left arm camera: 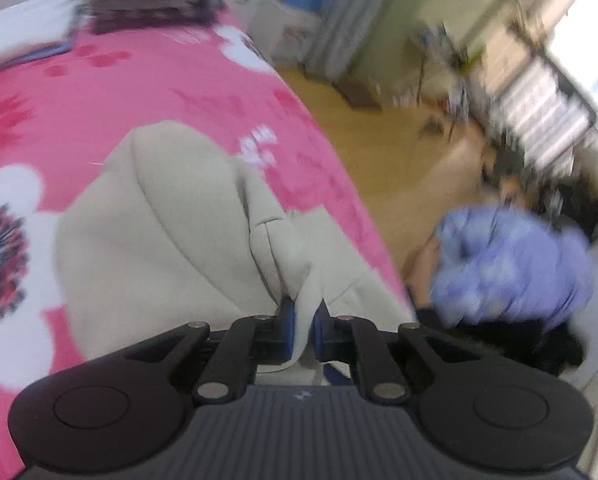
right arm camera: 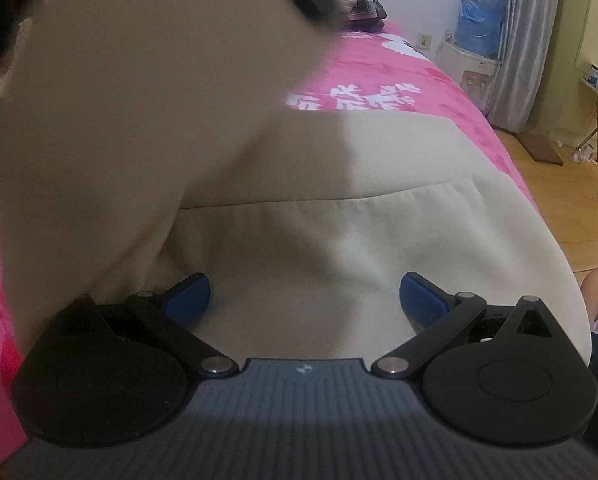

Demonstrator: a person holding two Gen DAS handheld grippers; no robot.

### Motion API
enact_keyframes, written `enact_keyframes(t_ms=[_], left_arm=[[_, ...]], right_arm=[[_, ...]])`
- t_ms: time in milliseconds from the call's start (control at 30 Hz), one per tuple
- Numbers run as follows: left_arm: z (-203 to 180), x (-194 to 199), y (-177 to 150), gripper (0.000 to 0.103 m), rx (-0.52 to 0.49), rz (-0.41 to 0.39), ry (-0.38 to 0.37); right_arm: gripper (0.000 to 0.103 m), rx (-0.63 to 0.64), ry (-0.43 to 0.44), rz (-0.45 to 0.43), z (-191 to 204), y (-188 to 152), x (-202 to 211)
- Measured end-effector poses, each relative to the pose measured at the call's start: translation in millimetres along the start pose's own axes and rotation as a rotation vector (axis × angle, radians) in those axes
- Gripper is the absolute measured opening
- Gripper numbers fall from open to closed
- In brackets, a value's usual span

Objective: Fold clothes

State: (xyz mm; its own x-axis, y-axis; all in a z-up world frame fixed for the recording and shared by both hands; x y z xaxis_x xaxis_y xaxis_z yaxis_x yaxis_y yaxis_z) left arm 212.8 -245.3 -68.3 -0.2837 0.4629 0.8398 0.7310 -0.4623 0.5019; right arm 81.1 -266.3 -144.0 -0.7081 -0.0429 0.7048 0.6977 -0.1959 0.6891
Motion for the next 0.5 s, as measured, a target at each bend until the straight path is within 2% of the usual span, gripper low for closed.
enact_keyframes(t_ms=[67, 133, 200, 233, 333, 433, 500], left_arm=[[1, -23, 1, 0.02, 0.002, 0.058, -0.025], [6, -30, 5, 0.026, 0.058, 0.085, -0.062], [12, -22, 11, 0.057, 0.124, 0.076, -0.118], [14, -14, 15, 0.061, 0.142, 0.055, -0.129], [20, 12, 28, 0.063, 0.191, -0.015, -0.162], [29, 52, 35, 0.067, 0.239, -0.125, -0.238], [30, 80, 33, 0.07, 0.233, -0.197, -0.241]], right_arm=[[0.102, 0.012, -0.003, -0.002, 0, -1, -2], [0.102, 0.021, -0.004, -0.007, 1, -2, -2], [0.102, 0.017, 0.0, -0.009, 0, -2, -3], [0.102, 0.015, 0.001, -0.009, 0, -2, -3], [0.102, 0.015, 0.001, -0.01, 0, -1, -4], [0.102, 0.014, 0.002, -0.011, 0, -1, -5], [0.102, 0.013, 0.004, -0.014, -1, -2, -5]])
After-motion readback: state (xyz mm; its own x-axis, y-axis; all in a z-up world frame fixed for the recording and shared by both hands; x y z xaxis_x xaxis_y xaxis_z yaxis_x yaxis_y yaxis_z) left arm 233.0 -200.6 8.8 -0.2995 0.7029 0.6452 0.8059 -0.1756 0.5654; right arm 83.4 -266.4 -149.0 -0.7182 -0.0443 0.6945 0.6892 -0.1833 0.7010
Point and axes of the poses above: each gripper's, at about its wrist camera, not at the fingertips, and x roughly against the way its jaws point, z to its left, y to its top, the point moved 3 cm from there along -x, roughly the way its jaws point, and after that the axes turned 14 degrees about -x, right-handed, at the moved point
